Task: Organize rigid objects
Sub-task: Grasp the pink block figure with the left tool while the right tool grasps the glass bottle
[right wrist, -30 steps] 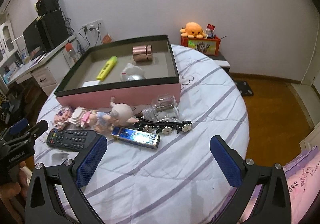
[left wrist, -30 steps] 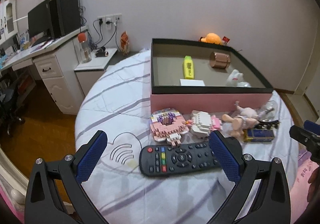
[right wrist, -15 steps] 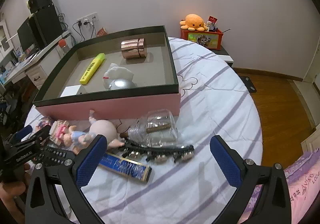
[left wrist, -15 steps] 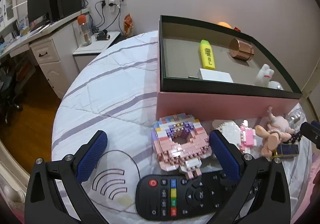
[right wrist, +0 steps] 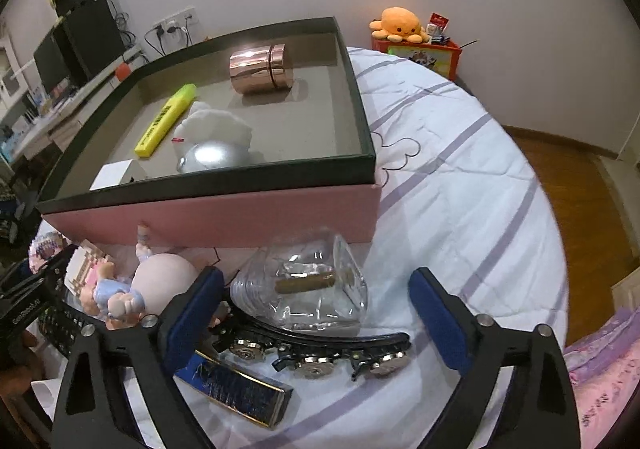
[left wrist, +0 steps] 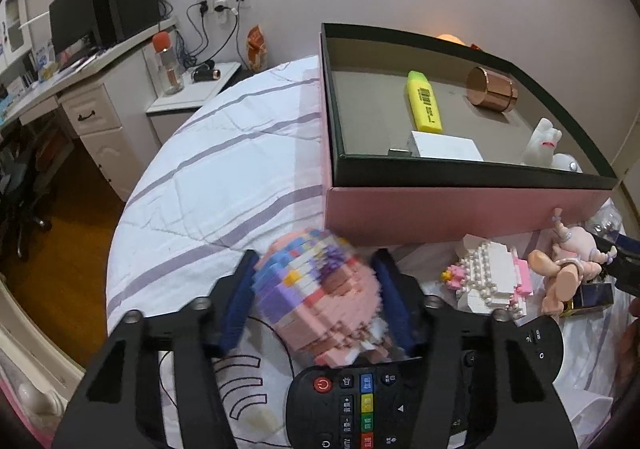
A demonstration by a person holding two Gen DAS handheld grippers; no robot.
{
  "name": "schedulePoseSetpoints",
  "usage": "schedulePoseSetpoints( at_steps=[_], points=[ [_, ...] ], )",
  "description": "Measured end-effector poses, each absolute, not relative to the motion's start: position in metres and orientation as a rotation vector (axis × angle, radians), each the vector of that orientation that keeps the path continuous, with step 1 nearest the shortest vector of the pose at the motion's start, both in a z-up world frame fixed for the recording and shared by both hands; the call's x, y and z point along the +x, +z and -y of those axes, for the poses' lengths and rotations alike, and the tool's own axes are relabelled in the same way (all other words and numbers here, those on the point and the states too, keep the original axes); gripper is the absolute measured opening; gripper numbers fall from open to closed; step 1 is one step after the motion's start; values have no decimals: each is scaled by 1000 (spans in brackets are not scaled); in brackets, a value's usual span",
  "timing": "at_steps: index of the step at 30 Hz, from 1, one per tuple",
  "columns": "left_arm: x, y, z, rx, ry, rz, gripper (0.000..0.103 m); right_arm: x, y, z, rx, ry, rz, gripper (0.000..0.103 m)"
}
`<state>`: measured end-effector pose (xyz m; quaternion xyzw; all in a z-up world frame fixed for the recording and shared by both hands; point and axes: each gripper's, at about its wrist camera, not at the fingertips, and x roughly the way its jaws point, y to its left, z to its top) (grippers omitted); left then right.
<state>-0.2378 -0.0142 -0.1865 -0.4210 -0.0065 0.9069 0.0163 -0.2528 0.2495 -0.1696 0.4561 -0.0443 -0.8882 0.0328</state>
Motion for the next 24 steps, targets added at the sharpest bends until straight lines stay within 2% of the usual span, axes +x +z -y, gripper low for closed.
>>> schedulePoseSetpoints(
  at_steps=[2, 3, 16, 24],
  points=[
    [-237, -186, 15, -1301, 2818, 30, 53, -252, -168, -248, 1386, -2723, 122, 65],
    [-237, -186, 16, -1295, 2815, 41, 53, -251, -167, -248, 1385, -2716, 129, 62],
    [-225, -173, 21, -1219, 2800, 96, 53, -240, -146, -262, 1310, -2739, 222, 62],
    [-211, -135, 26, -1103, 2826, 101, 53, -228, -108, -262, 1204, -2776, 222, 62]
  ],
)
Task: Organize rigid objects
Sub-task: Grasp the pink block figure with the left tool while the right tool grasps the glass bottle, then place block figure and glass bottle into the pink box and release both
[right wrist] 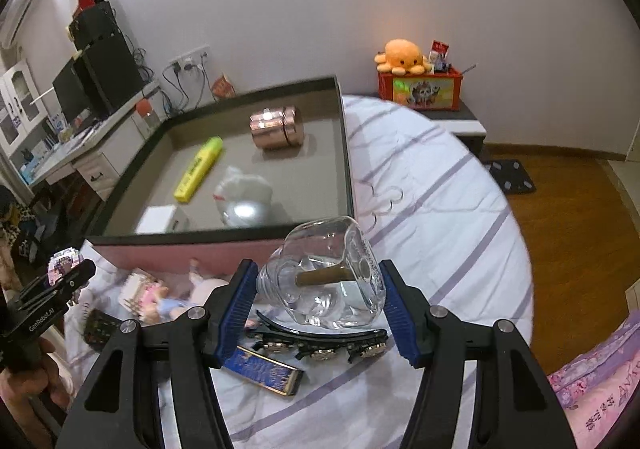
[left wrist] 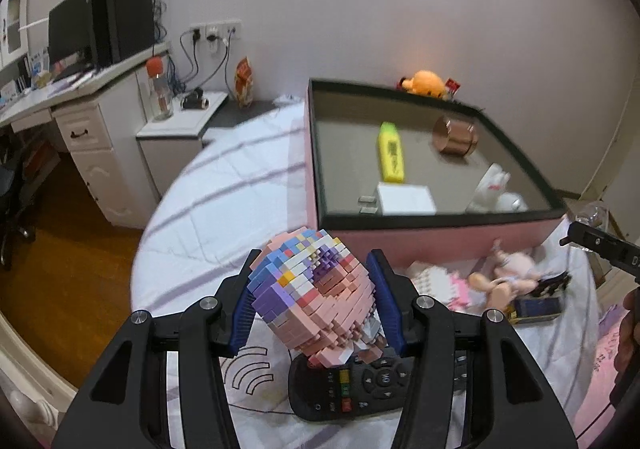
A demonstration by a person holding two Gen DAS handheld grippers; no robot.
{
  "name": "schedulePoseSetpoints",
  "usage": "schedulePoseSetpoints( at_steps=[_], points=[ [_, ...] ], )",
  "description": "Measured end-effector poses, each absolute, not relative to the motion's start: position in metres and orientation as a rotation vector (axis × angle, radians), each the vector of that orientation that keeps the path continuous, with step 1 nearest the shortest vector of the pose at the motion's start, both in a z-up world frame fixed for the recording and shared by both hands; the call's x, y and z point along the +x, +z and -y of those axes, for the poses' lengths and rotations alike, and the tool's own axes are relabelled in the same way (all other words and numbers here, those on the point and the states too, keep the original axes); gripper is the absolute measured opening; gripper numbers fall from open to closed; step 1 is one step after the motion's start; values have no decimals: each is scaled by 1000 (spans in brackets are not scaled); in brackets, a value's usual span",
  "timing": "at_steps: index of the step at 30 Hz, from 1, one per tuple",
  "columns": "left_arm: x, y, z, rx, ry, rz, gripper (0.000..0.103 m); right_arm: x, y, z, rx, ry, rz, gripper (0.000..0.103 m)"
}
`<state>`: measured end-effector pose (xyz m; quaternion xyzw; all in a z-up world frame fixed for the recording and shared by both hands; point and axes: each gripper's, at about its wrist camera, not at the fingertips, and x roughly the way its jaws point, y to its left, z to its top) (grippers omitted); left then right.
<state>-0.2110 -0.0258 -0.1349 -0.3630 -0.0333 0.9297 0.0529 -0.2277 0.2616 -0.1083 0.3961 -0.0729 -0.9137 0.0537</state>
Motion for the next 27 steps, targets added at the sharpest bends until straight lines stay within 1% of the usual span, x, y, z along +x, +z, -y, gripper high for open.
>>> schedulePoseSetpoints(
  at_steps=[9, 15, 19, 27],
  points=[
    [-212, -80, 18, -943, 2846, 81, 53, -231, -63, -243, 1060, -2773, 177, 62],
    [-240, -57, 0, -863, 2838, 63, 53, -259, -54, -226, 1024, -2755, 137, 62],
    [-273, -56, -13, -862, 2811, 66, 53, -288, -60, -218, 1044, -2732, 116, 62],
    [-341, -84, -35, -947, 2761, 47, 53, -352, -94, -210, 1170, -2668, 104, 62]
  ],
)
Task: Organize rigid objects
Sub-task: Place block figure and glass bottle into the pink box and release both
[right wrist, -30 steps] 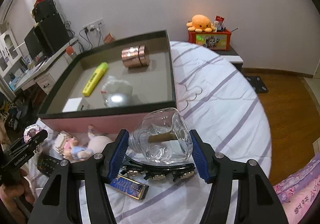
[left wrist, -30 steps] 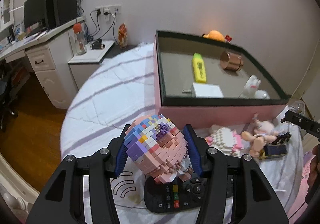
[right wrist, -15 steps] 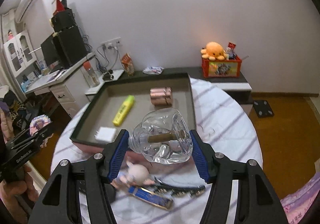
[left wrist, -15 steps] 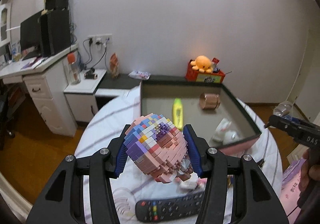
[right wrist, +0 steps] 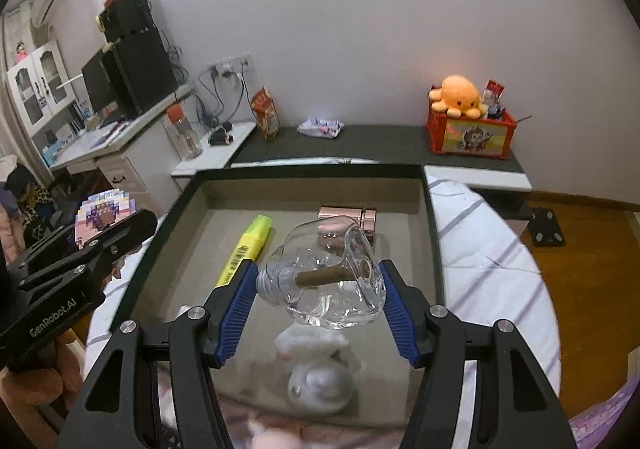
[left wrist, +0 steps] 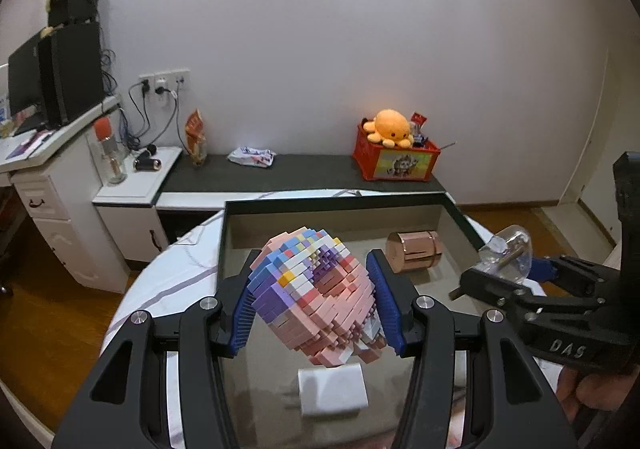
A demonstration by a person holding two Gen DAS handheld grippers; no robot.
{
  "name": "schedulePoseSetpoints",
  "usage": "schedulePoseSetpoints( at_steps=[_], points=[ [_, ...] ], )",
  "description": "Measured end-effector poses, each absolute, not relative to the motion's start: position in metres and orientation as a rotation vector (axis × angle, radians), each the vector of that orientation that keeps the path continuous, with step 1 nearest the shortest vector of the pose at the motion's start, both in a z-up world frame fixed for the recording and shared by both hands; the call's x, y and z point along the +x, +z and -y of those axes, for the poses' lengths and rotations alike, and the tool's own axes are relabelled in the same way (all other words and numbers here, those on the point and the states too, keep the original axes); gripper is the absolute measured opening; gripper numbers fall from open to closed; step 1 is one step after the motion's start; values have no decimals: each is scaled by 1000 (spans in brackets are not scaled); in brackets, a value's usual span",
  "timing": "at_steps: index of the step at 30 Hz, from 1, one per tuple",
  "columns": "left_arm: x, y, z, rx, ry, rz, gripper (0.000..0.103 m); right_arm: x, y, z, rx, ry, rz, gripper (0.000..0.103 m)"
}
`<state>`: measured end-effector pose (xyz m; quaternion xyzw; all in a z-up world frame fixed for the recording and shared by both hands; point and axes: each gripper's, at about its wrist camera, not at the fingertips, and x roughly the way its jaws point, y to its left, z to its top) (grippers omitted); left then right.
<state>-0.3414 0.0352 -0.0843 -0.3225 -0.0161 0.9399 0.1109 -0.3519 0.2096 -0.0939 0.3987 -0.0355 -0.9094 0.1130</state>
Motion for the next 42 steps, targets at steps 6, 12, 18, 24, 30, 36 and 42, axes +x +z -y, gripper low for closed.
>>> schedulePoseSetpoints(
  at_steps=[6, 12, 18, 24, 30, 36, 42],
  points=[
    [-368, -111, -46, -1025, 2727, 24, 53, -374, -120, -208, 1265, -2627, 97, 62],
    [-377, -132, -54, -1111, 2696, -1, 53, -383, -136, -207, 1335, -2612, 79, 63],
    [-375, -133, -53, -1141, 2727, -43, 70, -380, -129, -205, 1348, -2623, 22, 82],
    [-362, -118, -39, -1107, 2775, -37, 97, -366, -117, -216, 1325, -2633, 75, 92],
    [-332, -90, -36, -1022, 2819, -82, 103, -344, -100, -216, 1260, -2656, 103, 99],
    [-296, -62, -25, -953, 2864, -37, 103, -311, -77, -217, 1175, -2722, 135, 103],
    [-243, -33, -16, -842, 2901, 3, 103, -264, -51, -220, 1073, -2796, 176, 103]
  ],
)
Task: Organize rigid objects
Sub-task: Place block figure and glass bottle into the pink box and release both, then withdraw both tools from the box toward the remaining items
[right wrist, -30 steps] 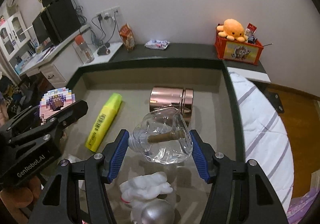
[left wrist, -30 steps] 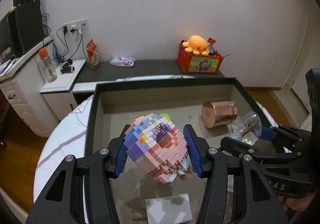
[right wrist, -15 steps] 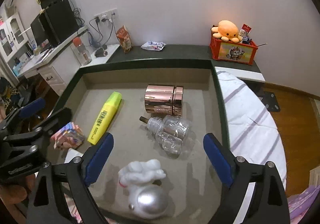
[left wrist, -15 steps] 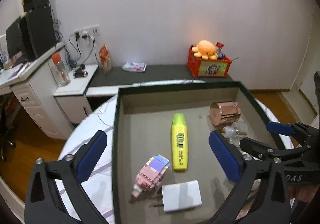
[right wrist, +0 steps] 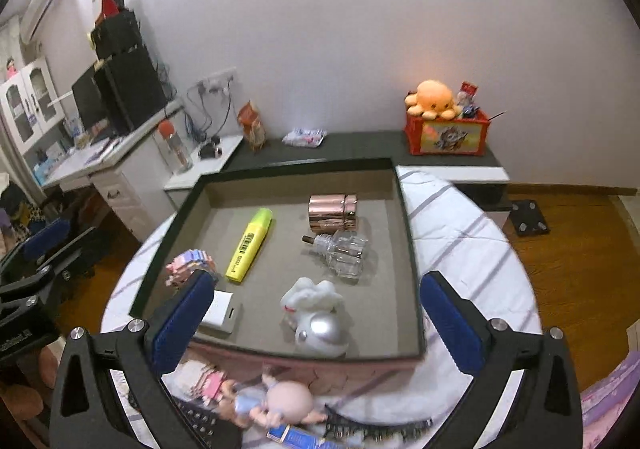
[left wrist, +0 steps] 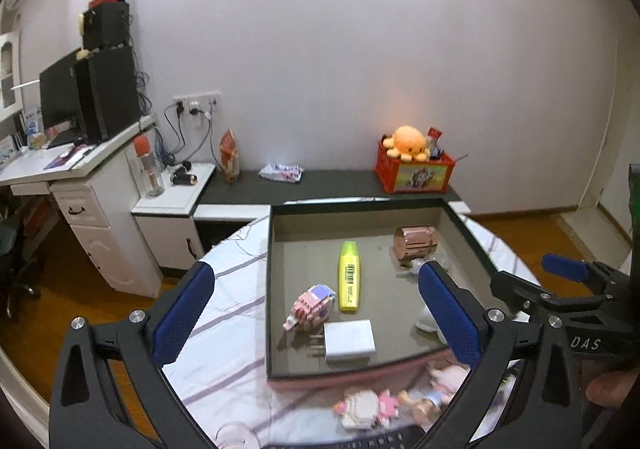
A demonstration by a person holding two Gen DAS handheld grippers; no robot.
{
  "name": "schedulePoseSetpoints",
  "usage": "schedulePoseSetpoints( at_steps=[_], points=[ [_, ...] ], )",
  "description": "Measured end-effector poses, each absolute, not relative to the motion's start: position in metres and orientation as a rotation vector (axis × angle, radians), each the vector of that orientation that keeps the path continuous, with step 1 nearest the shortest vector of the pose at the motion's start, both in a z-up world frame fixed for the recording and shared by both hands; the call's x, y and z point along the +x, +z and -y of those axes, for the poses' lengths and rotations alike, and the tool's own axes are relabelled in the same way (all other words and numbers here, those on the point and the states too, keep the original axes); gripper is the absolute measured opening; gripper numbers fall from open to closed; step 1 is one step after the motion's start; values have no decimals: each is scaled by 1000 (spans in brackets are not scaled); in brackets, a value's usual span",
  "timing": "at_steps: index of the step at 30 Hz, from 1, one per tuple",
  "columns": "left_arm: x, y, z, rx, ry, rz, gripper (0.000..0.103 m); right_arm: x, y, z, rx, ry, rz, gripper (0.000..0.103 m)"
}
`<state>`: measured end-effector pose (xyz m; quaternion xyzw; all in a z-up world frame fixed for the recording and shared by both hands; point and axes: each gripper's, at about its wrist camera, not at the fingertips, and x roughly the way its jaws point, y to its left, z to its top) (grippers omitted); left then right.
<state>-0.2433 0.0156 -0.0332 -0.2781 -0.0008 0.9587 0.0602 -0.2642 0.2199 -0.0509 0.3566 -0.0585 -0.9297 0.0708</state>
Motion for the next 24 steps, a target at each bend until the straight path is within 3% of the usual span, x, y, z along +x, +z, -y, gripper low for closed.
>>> schedulePoseSetpoints(
  at_steps=[9, 24],
  points=[
    [-176, -9, -5, -753, 2947, 13, 103, -193, -23, -227, 957, -2850, 207, 103],
    [-95, -4, -3, -699, 2994, 62, 103, -99, -6, -216, 808, -2973, 91, 103]
  ],
)
